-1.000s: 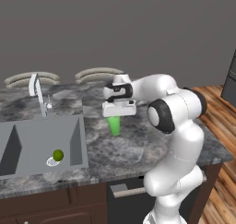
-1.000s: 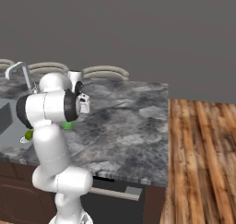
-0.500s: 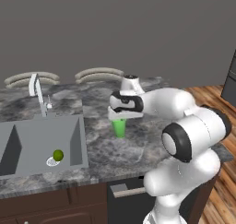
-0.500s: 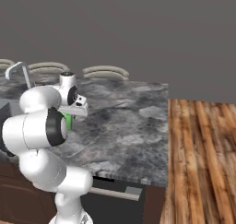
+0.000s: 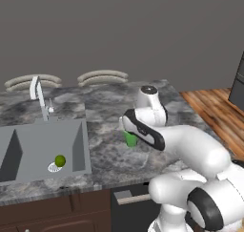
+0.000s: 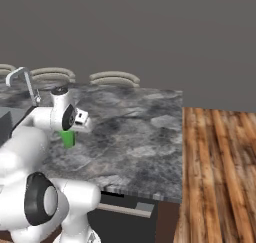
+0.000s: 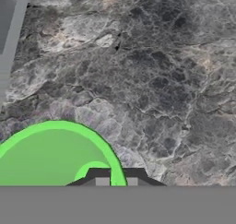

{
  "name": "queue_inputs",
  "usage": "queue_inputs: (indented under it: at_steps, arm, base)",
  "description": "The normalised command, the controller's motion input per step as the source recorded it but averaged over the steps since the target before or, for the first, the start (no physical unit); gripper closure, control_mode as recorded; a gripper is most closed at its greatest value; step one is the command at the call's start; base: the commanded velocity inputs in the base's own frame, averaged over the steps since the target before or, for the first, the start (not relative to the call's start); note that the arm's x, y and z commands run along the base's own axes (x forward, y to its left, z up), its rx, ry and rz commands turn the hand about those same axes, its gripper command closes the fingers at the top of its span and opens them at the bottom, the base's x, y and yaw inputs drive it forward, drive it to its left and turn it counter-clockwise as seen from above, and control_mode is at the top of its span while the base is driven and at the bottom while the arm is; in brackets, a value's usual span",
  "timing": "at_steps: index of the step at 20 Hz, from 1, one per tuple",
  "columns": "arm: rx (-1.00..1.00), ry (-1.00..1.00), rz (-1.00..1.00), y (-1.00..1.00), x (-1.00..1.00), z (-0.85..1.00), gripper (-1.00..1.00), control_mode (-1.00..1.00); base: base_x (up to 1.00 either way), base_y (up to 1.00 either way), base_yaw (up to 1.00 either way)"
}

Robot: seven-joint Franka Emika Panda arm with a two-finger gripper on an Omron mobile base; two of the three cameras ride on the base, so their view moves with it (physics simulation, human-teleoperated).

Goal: Pick the cup and saucepan and place them in the sink. Then turn on the water.

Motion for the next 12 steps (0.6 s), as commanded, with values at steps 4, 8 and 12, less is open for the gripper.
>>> queue_inputs:
  at_steps: [4,8,12]
  arm:
    - [0.0,-0.05,-0.1,-0.47,-0.93,0.06,1.0,-1.0]
    - [0.0,0.0,-0.14,-0.37,-0.54,0.06,1.0,-1.0]
    - [0.0,0.03,-0.11,-0.26,-0.17,0.3,1.0,-1.0]
  base:
    - [0.0,0.0,0.0]
    - [0.0,0.0,0.0]
    - [0.0,0.0,0.0]
